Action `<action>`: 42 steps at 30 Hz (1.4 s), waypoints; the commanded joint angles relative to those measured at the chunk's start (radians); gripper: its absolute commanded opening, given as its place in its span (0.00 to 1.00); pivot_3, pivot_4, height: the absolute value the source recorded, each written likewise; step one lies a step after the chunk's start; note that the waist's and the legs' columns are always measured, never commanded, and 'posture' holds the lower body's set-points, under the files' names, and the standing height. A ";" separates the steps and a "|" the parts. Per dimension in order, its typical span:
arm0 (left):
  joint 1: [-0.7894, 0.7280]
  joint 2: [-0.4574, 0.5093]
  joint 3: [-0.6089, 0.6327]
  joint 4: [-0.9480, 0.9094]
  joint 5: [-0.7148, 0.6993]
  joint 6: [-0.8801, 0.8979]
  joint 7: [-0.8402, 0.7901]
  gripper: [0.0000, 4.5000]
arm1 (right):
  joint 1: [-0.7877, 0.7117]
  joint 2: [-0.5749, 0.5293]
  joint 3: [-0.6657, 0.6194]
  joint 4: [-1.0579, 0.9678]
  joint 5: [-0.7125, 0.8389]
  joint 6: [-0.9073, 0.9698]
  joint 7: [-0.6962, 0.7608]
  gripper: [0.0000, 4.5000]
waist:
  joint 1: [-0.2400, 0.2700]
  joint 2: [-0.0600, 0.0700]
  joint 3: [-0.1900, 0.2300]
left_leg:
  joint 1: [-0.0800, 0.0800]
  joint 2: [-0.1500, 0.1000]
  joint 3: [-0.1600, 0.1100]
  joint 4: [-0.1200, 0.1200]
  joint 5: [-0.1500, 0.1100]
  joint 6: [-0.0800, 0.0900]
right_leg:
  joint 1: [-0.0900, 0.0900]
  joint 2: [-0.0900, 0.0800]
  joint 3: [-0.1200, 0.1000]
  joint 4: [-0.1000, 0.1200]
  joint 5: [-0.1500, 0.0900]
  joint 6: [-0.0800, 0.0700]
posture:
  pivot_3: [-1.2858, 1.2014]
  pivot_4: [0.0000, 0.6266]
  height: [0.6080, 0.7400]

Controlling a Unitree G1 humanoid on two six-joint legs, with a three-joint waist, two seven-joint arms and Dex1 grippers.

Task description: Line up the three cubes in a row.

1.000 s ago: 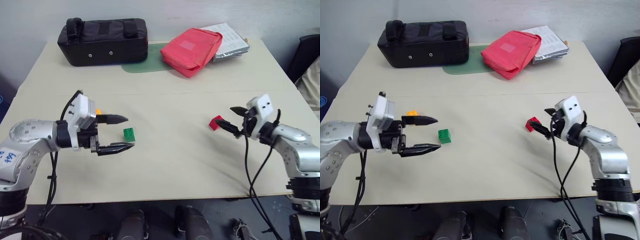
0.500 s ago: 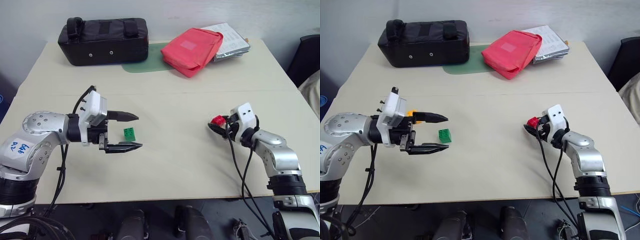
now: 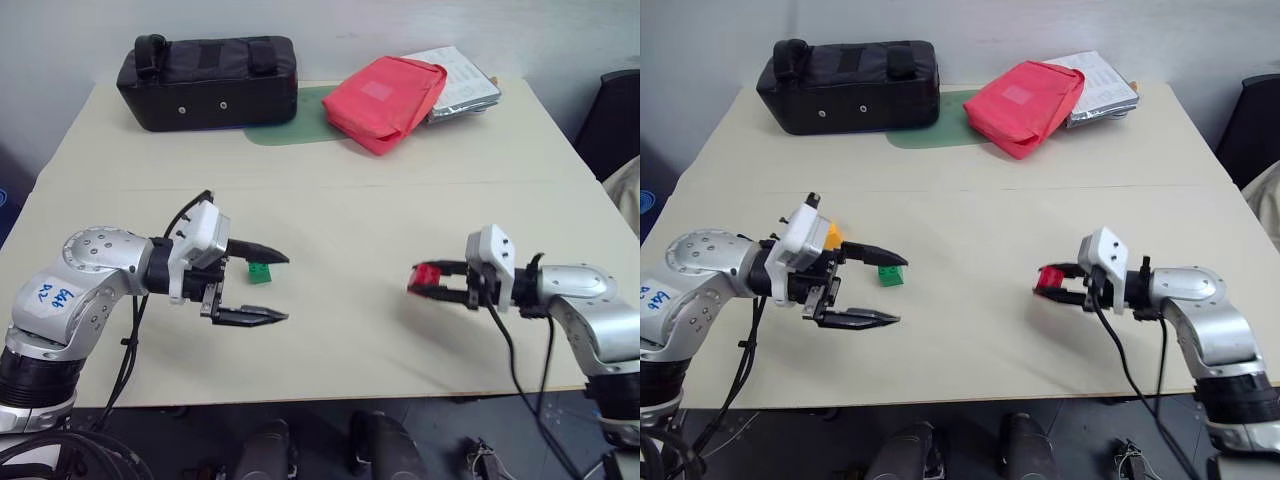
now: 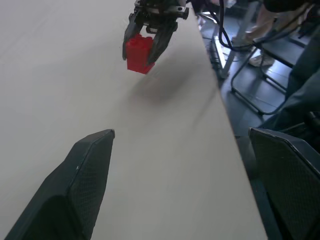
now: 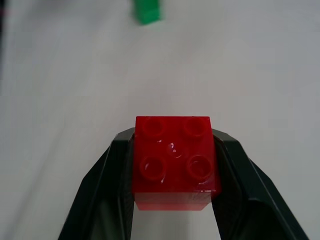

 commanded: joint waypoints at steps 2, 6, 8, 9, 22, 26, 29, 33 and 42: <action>-0.019 0.008 -0.037 -0.026 0.037 -0.057 -0.056 1.00 | 0.035 0.007 0.063 -0.085 -0.013 -0.081 0.062 0.34 | -0.001 0.000 0.000 | 0.000 0.000 0.001 0.000 0.000 0.000 | 0.000 0.000 0.000 0.000 0.000 0.000 | 0.52 0.24 1.00; -0.028 -0.011 -0.057 -0.039 0.042 -0.066 -0.059 1.00 | 0.046 0.074 0.122 -0.067 -0.082 -0.148 0.005 0.34 | 0.000 0.000 0.000 | 0.001 0.000 0.001 0.000 0.000 0.000 | 0.000 0.000 0.001 0.000 0.000 0.000 | 0.52 0.24 1.00; -0.028 -0.011 -0.058 -0.044 0.041 -0.067 -0.062 1.00 | 0.050 0.094 0.140 -0.053 -0.110 -0.175 -0.010 0.34 | 0.000 0.000 0.000 | 0.001 0.000 0.001 0.000 0.000 0.000 | 0.000 0.000 0.001 0.000 0.000 0.000 | 0.52 0.24 1.00; -0.026 -0.009 -0.056 -0.046 0.040 -0.068 -0.064 1.00 | 0.051 0.103 0.146 -0.045 -0.118 -0.184 -0.016 0.34 | 0.001 0.000 0.000 | 0.001 0.000 0.001 0.000 0.000 0.000 | 0.000 0.000 0.001 0.000 0.000 0.000 | 0.52 0.24 1.00; -0.023 -0.015 -0.043 -0.034 0.050 -0.069 -0.048 1.00 | 0.046 0.133 0.213 0.108 -0.217 -0.334 -0.008 0.56 | 0.000 0.000 0.000 | 0.001 0.000 0.000 0.002 0.000 0.000 | 0.000 0.000 0.001 0.000 0.000 0.000 | 0.52 0.24 1.00; -0.001 -0.007 -0.028 -0.039 0.044 -0.062 -0.036 1.00 | 0.050 0.121 0.192 0.093 -0.196 -0.322 0.003 0.85 | 0.000 0.000 0.000 | 0.001 0.000 0.000 0.002 0.000 0.000 | 0.000 -0.001 0.001 0.000 0.000 0.000 | 0.52 0.24 1.00; 0.089 0.024 0.057 -0.036 0.038 -0.042 0.001 1.00 | 0.037 0.084 0.122 0.040 -0.125 -0.253 0.006 0.99 | -0.002 0.000 0.000 | 0.001 0.000 0.000 0.002 0.000 0.000 | 0.000 -0.001 0.000 0.000 0.000 0.000 | 0.52 0.24 1.00; 0.275 0.040 0.230 -0.053 0.040 -0.017 0.081 1.00 | 0.027 0.023 0.022 -0.021 -0.024 -0.155 0.009 0.99 | -0.005 0.000 0.000 | 0.001 0.001 -0.001 0.001 0.000 0.000 | 0.000 -0.001 0.000 0.000 0.000 0.000 | 0.52 0.24 1.00; 0.809 -0.130 0.711 -0.167 0.067 -0.025 0.275 1.00 | 0.004 -0.097 -0.121 -0.086 0.139 0.011 0.049 0.99 | 0.008 -0.002 -0.001 | 0.001 0.000 -0.005 0.001 -0.002 0.001 | 0.003 -0.004 -0.003 -0.005 0.000 0.000 | 0.52 0.24 1.00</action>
